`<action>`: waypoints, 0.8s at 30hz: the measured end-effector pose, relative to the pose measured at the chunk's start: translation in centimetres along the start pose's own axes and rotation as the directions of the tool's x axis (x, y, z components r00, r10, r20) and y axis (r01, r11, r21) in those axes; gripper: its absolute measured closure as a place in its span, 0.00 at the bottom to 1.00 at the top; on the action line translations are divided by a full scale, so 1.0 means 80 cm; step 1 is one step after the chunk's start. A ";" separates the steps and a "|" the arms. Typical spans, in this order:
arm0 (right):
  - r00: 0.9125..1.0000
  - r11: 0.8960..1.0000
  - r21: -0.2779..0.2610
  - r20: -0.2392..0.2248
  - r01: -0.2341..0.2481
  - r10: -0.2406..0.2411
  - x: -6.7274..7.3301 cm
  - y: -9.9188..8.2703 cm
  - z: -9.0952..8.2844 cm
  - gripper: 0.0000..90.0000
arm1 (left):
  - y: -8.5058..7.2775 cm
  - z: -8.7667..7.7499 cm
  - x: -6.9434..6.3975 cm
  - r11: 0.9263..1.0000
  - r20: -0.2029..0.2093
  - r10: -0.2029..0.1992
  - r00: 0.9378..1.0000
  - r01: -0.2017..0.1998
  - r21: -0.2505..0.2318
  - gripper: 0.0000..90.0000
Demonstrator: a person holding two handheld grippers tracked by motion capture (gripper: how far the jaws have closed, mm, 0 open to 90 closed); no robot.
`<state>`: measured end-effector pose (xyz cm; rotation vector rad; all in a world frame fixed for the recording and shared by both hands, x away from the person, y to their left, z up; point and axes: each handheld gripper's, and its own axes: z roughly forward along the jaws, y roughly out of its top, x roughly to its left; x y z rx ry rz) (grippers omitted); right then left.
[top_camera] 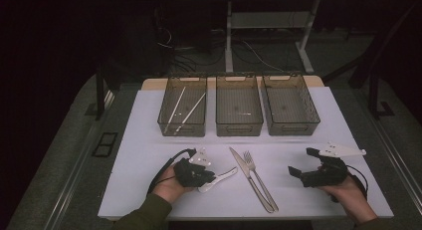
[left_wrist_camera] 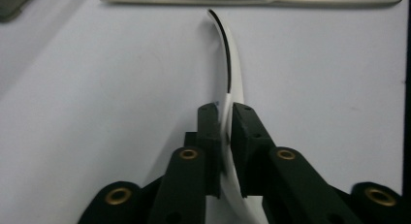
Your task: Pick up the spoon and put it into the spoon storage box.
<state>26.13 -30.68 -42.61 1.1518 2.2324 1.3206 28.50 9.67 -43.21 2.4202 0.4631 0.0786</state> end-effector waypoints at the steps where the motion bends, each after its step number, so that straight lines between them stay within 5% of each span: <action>1: 1.000 1.000 0.000 0.000 -0.001 0.001 0.000 0.000 0.000 0.01 | 0.001 -0.001 0.001 1.000 0.007 0.006 1.000 -0.006 0.001 0.89; 11: 1.000 1.000 -0.005 -0.001 -0.004 0.004 -0.001 0.000 -0.001 0.01 | 0.006 -0.002 -0.002 1.000 0.004 0.004 1.000 -0.004 -0.004 0.93; 24: 1.000 1.000 -0.001 -0.004 0.001 -0.001 0.000 0.000 -0.001 0.01 | 0.007 -0.017 0.005 0.998 -0.008 -0.015 1.000 0.014 -0.068 0.93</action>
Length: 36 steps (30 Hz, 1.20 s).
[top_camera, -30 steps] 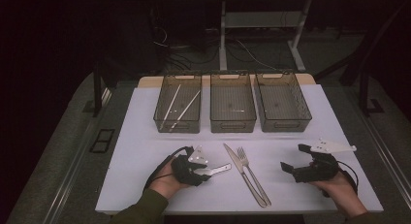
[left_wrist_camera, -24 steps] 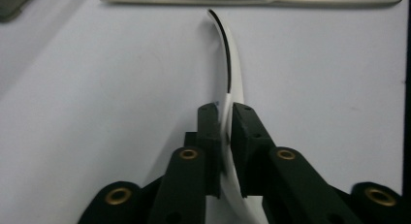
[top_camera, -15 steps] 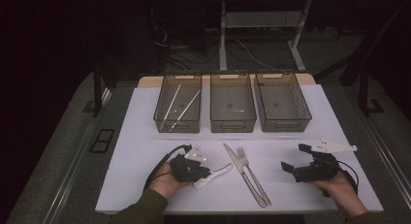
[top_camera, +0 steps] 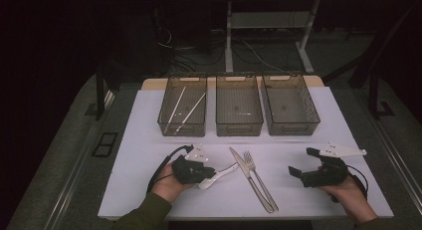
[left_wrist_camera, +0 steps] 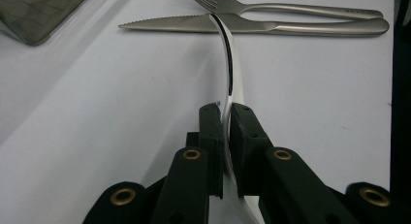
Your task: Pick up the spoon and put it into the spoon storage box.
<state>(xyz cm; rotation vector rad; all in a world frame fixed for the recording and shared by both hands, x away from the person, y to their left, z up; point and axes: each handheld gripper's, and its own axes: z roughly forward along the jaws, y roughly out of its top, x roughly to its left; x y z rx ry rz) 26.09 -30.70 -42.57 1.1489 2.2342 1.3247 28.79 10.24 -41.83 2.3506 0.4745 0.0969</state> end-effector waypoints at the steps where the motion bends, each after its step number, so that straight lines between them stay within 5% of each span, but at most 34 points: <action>1: 1.000 1.000 0.000 0.001 0.001 -0.001 0.000 0.000 0.000 0.01 | 0.000 0.000 0.000 1.000 -0.002 -0.009 1.000 0.009 -0.004 0.93; 13: 1.000 1.000 -0.001 0.000 0.004 -0.004 0.000 0.000 0.000 0.01 | 0.002 -0.012 0.010 0.998 -0.006 -0.042 0.999 0.042 -0.053 0.93; 36: 1.000 1.000 0.000 0.000 0.001 -0.001 0.000 0.000 0.001 0.01 | 0.022 -0.018 0.024 0.995 -0.024 -0.030 0.999 0.028 -0.099 0.93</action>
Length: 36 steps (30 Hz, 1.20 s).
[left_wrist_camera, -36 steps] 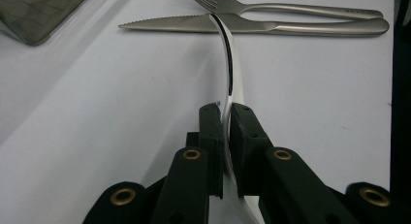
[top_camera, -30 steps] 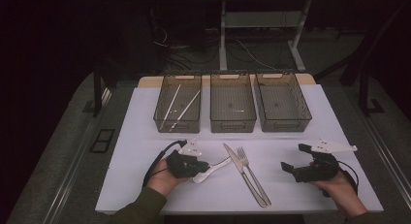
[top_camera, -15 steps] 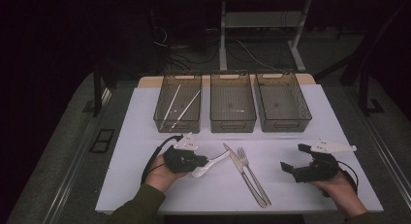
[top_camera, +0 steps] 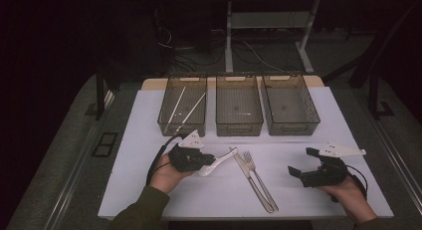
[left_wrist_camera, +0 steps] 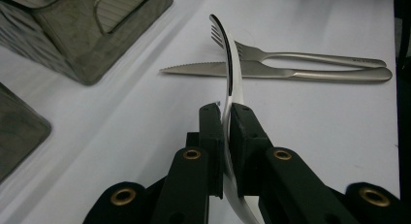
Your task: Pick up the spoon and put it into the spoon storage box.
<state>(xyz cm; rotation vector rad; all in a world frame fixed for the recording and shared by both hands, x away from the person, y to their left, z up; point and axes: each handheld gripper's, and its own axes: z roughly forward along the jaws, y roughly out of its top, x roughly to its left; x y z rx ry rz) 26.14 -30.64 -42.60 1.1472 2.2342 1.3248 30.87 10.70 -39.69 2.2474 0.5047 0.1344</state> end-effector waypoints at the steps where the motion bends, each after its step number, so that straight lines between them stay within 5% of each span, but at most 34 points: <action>1: 1.000 1.000 -0.001 0.001 0.000 0.000 0.000 0.000 0.000 0.01 | 0.002 0.000 0.001 1.000 0.001 0.003 1.000 -0.003 -0.003 0.93; 36: 1.000 1.000 -0.017 0.005 -0.015 0.015 -0.002 0.000 -0.002 0.01 | 0.071 0.006 0.035 0.998 -0.021 0.037 0.999 -0.039 -0.054 0.93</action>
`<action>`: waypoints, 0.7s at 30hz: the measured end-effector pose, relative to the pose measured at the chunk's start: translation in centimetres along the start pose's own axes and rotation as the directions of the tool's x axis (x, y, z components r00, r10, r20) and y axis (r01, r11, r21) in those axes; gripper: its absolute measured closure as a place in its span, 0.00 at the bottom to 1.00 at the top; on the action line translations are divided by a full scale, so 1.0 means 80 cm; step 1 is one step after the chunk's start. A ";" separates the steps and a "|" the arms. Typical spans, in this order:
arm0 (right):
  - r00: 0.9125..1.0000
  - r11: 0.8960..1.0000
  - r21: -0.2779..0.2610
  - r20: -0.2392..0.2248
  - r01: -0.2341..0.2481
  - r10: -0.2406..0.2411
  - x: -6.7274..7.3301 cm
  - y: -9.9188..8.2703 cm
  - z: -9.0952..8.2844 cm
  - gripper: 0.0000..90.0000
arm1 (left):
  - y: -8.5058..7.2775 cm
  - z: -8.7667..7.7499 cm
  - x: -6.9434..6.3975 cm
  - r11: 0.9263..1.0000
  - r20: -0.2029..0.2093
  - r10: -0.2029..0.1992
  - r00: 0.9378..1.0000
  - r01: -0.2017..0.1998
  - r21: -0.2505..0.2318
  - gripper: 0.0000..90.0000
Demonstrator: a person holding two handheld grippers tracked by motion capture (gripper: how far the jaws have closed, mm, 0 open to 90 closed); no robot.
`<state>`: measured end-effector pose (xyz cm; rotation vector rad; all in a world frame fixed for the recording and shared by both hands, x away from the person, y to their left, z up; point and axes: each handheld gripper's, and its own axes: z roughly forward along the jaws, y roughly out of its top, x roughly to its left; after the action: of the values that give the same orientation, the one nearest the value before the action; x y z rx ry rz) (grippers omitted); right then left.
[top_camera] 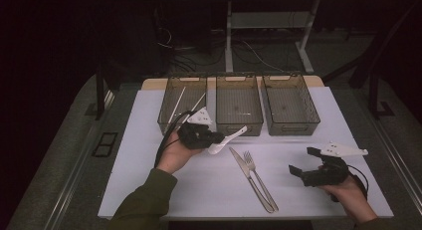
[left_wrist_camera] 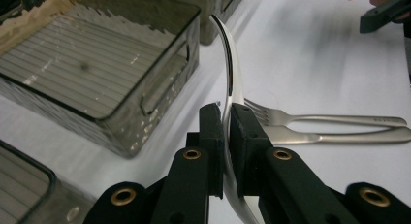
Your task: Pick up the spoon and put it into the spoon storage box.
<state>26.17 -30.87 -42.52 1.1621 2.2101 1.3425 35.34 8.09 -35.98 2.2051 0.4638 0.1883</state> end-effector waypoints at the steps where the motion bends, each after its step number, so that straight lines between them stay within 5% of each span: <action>1: 1.000 1.000 0.000 -0.001 0.001 -0.001 0.000 0.000 0.000 0.01 | 0.003 0.000 0.001 1.000 -0.002 0.002 1.000 -0.002 0.002 0.93; 21: 1.000 1.000 -0.005 -0.004 -0.010 0.010 -0.001 0.000 -0.001 0.01 | 0.066 0.018 0.039 1.000 -0.044 0.009 0.999 -0.010 -0.014 0.93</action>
<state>26.15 -30.99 -42.47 1.1710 2.2053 1.3548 40.04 5.31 -32.82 2.1937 0.4748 0.2451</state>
